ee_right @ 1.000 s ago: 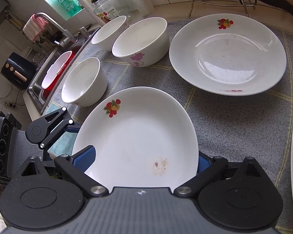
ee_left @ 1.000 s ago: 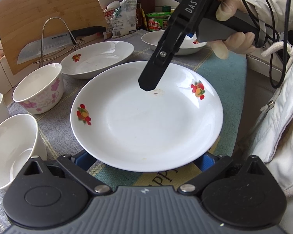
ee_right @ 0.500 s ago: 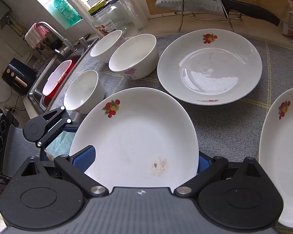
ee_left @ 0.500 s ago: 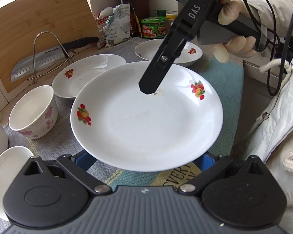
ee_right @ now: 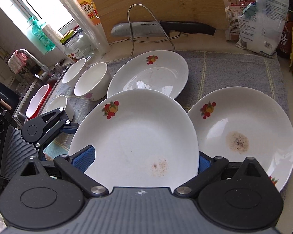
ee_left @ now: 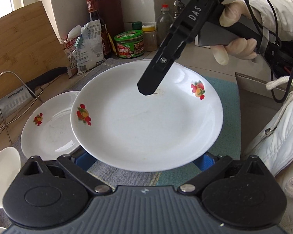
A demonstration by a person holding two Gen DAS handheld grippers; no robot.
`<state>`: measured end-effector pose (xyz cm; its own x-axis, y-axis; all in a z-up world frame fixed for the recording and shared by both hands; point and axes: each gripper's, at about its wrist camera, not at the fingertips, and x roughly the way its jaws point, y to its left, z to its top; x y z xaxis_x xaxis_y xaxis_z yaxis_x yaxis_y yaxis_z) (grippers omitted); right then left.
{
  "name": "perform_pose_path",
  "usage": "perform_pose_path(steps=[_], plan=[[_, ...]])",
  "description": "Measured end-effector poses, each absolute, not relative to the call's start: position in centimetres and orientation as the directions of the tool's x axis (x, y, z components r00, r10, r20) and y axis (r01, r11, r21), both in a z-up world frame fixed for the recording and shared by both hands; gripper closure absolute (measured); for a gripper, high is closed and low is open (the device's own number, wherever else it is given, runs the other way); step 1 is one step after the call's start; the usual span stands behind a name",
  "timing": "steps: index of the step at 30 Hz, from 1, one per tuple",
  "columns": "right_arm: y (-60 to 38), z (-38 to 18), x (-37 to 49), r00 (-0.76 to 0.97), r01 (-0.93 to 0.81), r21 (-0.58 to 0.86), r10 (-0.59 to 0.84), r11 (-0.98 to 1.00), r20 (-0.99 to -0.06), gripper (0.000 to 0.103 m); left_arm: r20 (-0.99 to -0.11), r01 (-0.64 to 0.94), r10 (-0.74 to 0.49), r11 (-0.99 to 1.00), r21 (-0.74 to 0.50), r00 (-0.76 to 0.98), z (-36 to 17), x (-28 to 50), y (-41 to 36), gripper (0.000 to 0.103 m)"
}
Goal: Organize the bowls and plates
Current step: 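Lift the white plate with the right gripper and carry it toward the stained plate, then lower the white plate onto the stained plate and open the right gripper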
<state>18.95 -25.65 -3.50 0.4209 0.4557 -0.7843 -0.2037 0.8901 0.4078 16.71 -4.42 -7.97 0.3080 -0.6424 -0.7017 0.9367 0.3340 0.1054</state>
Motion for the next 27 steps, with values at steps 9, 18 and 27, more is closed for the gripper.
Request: perform_pose_path(steps=[9,18,27], plan=[[-31.2,-3.9,18.9,0.47,-0.115,0.386,0.392,0.916,-0.791,0.0,-0.699,0.961,-0.668,0.253,0.109,0.255,-8.6,18.5,-10.1,0.002],[-34.7,-5.1,19.4,0.482,-0.059,0.382,0.361,0.922,-0.799,0.0,-0.712,0.97,-0.67,0.231,0.073,0.213,-9.7,19.8,-13.6,0.002],[-36.4,-6.1,20.2,0.472,-0.025,0.389,0.354,0.921,-0.807,0.0,-0.729,0.971,-0.658,0.237,0.039,0.189,-10.3,21.0,-15.2,0.002]])
